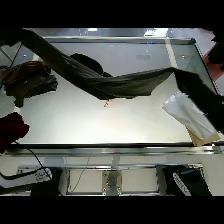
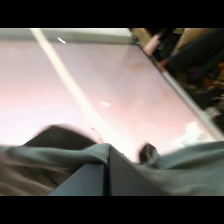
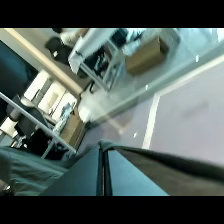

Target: Fold the shirts.

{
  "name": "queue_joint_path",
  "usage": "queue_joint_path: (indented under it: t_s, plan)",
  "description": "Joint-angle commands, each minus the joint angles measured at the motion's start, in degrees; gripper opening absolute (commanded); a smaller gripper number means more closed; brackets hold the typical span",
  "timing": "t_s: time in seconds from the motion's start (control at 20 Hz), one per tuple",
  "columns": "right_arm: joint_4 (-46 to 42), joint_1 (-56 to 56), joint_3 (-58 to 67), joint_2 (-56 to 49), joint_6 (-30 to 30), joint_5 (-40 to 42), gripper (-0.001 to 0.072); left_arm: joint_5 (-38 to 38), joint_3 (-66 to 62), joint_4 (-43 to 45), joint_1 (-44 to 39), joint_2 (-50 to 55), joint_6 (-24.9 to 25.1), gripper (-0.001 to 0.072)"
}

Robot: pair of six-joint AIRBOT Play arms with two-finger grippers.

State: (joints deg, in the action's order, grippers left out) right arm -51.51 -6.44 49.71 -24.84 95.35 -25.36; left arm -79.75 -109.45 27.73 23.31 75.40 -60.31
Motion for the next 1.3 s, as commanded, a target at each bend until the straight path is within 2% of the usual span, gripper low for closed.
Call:
queue_joint_path:
  t_s: [0.0,0.1,0.15,0.3,0.45,0.55,0.7,0.85,0.95,1.05,1.15,1.25]
  plan:
    - [-20.15,7.13,13.57,10.36,7.3,-12.0,0.0031,2.8,-1.92,20.87,0.98,-13.66,-6.05,0.0009]
    - [-30.8,9.38,22.49,11.78,9.86,-19.12,0.0031,3.82,-1.92,34.14,0.98,-19.65,-11.1,0.0009]
    - [-34.03,9.33,26.27,11.61,9.84,-22.12,0.0031,3.8,-1.92,36.11,0.98,-21.79,-12.17,0.0009]
    - [-38.88,8.81,32.57,9.77,9.55,-24.39,0.0031,5.27,-1.92,32.48,0.98,-25.18,-12.11,0.0009]
    - [-39.67,8.07,33.73,4.79,7.65,-23.85,0.003,10.58,-1.9,26.23,0.98,-24.5,-11.8,0.0008]
    - [-38.16,8.0,33.7,-1.6,6.29,-24.09,0.003,13.25,-1.9,25.0,0.96,-22.21,-11.74,0.0007]
    - [-33.44,8.0,33.7,-14.95,4.04,-24.2,0.0031,8.48,-1.9,24.46,0.13,-14.93,-12.39,0.0007]
    - [-32.37,8.07,33.55,-29.09,3.8,-25.07,0.0031,4.79,-1.9,26.69,-6.91,-4.0,-12.37,0.0008]
    - [-30.36,8.13,33.55,-38.29,3.76,-24.09,0.0031,6.82,-1.9,34.95,-14.71,4.28,-12.35,0.0007]
    - [-28.7,8.13,33.55,-45.94,3.76,-20.31,0.0031,12.09,-1.9,46.97,-21.57,12.68,-14.82,0.0008]
    - [-26.36,8.13,33.57,-53.02,3.78,-14.75,0.0031,19.82,-1.92,59.1,-26.05,20.24,-21.4,0.0007]
    - [-24.44,8.11,33.57,-57.83,3.76,-9.73,0.0031,25.77,-1.92,66.07,-27.76,25.7,-27.1,0.0008]
